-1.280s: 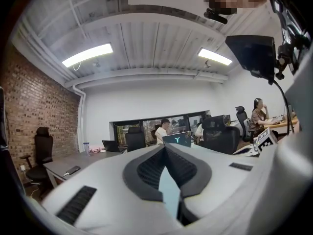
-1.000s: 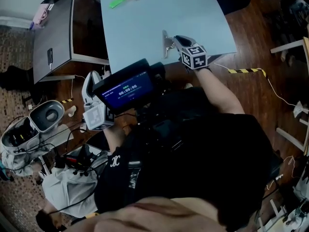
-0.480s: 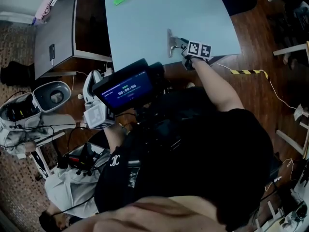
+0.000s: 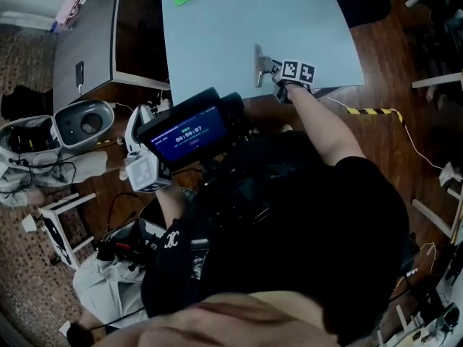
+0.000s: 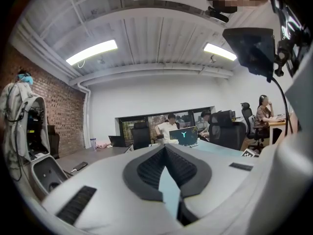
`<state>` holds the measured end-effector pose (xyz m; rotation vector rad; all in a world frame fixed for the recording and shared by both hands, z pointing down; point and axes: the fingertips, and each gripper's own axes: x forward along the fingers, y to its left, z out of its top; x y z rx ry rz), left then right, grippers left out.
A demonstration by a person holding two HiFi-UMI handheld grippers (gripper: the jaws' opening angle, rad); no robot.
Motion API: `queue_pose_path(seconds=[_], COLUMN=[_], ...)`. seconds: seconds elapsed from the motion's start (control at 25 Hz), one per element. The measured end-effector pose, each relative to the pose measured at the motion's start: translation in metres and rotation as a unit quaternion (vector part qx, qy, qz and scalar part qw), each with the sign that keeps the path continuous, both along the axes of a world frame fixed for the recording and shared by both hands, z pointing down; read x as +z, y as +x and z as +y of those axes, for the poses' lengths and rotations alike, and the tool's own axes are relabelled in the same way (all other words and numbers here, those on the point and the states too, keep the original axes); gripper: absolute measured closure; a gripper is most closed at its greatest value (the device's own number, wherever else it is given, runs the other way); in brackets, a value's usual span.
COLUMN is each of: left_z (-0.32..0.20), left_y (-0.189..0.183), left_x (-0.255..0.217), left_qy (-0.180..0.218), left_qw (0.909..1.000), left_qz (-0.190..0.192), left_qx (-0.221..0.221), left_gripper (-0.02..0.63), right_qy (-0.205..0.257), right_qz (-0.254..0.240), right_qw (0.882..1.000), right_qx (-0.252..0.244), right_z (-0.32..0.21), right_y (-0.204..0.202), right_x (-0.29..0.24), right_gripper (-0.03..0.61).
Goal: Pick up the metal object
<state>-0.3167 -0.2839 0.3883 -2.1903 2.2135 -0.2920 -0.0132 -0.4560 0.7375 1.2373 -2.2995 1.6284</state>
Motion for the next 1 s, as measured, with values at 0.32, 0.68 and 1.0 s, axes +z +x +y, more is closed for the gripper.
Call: queue_pose_path(seconds=[0.32, 0.68, 1.0], left_z=[0.001, -0.004, -0.015], left_y=[0.003, 0.003, 0.016], left_x=[0.002, 0.007, 0.006], left_qy=[0.001, 0.002, 0.011], left_qw=[1.0000, 1.0000, 0.9993], left_qz=[-0.002, 0.002, 0.012], left_qx=[-0.002, 0.008, 0.032], left_gripper=[0.606, 0.606, 0.606], right_qy=[0.000, 0.043, 0.166], right_qz=[-0.030, -0.072, -0.071], right_qw=[0.999, 0.995, 0.984], right_qx=[-0.035, -0.048, 0.000], right_z=[0.004, 0.006, -0.014], right_y=[-0.012, -0.013, 0.017], right_x=[-0.005, -0.042, -0.125], right_gripper=[0.573, 0.578, 0.578])
